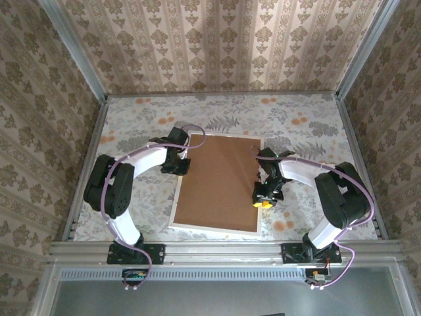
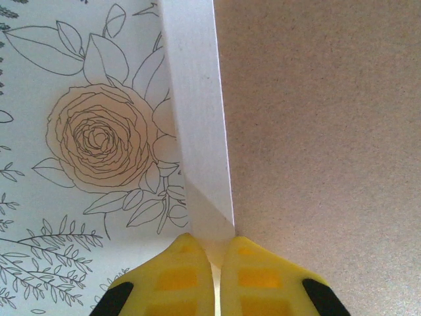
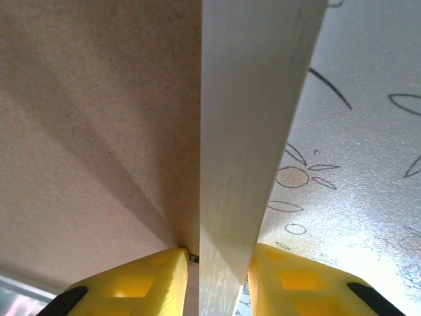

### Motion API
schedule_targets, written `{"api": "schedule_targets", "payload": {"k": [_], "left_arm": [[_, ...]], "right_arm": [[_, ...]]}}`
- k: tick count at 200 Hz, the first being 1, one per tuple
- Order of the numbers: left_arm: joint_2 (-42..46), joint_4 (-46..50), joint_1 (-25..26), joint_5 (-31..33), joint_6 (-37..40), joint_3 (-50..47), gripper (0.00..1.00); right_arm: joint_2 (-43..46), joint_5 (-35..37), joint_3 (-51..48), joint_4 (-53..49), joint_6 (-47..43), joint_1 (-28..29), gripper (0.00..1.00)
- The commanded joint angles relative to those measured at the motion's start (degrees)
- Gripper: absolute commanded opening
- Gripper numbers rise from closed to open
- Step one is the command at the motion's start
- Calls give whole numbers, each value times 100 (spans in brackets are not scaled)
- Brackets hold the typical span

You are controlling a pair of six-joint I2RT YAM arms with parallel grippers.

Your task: Put the photo into the frame

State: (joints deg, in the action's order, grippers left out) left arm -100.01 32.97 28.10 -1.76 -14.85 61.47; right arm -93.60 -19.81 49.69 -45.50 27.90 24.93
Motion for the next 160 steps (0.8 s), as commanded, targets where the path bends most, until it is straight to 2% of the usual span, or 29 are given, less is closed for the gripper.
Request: {"api": "schedule_targets", "payload": {"k": [1,27,41,69,107,160], "left_arm": [[-76,287,143,-150,9,-240,6],[-63,314,143,-113,17,-217,6],[-41,357,143,-79,26,-205,6],[12,411,130,-32,35,-185,6],[16,421,117,-13,35,-177,6],[-8,447,108,-26,44,-97,8]], "right_arm": [[-395,948,-67,178,234,238,29],[-228,1151,290,-59,-7,254,29],[69,857,443,-109,-221,126,32],[404,296,539,-105,-481,-488,37],[-32,243,758,305,-497,-843,37],[-671,193,939,679,-498,-867,35]]}}
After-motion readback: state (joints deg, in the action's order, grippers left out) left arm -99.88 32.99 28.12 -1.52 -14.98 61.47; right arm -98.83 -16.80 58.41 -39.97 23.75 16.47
